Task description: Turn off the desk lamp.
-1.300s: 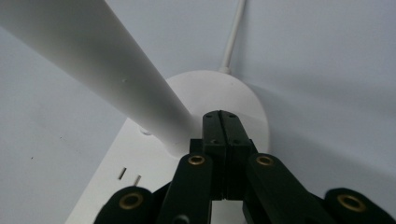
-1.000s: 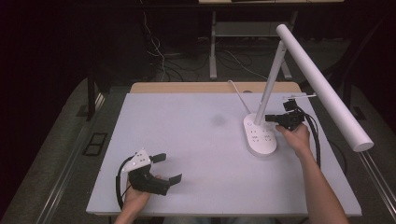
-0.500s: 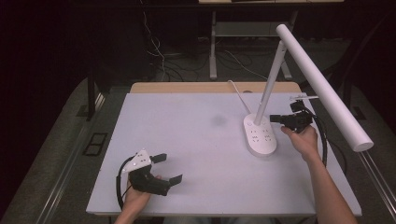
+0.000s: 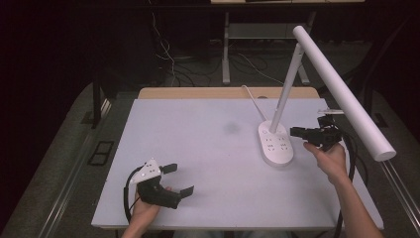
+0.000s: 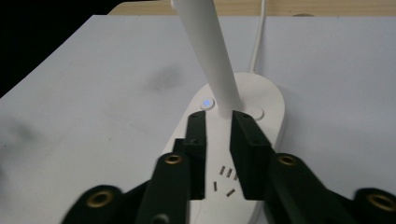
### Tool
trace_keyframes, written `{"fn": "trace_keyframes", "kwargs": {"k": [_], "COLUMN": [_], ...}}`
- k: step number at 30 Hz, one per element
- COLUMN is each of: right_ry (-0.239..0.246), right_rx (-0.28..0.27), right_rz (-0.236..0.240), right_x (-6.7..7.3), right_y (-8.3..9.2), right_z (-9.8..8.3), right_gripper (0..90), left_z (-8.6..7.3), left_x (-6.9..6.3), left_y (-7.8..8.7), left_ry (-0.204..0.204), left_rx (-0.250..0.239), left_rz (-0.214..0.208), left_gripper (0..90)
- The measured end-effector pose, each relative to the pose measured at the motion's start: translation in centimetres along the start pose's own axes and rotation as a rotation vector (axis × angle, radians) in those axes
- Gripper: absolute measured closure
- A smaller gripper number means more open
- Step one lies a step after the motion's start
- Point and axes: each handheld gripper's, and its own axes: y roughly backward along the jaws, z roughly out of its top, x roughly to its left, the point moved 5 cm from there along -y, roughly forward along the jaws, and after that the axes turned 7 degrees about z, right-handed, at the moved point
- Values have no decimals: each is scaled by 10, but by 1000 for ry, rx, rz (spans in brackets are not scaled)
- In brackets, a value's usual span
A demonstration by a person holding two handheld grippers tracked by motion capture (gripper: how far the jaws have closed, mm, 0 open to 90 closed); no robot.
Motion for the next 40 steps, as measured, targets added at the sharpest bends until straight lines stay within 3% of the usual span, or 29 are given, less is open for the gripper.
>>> {"fn": "trace_keyframes", "kwargs": {"k": [5, 8, 12, 13, 15, 25, 35, 40], "right_ry": [-6, 7, 29, 41, 52, 102, 123, 130], "right_rx": [-34, -48, -48, -56, -62, -75, -48, -48], "right_rz": [-1, -5, 34, 41, 39, 93, 110, 114], "right_x": [14, 23, 35, 37, 43, 65, 76, 77], "right_y": [11, 15, 19, 20, 22, 25, 19, 17], "right_z": [-7, -13, -21, -23, -28, -58, -93, -100], "right_gripper": [550, 372, 98, 94, 7, 6, 6, 6], "left_z": [0, 0, 0, 0, 0, 0, 0, 0], "left_x": [1, 0, 0, 0, 0, 0, -1, -1], "left_y": [-1, -1, 0, 0, -1, 0, 0, -1], "left_ry": [-4, -7, -6, -4, -6, -11, -11, -11], "left_rx": [4, 4, 4, 3, 3, 5, 7, 11], "left_rz": [0, -2, -2, -2, -2, -4, -5, -6], "left_gripper": [0, 0, 0, 0, 0, 0, 0, 0]}}
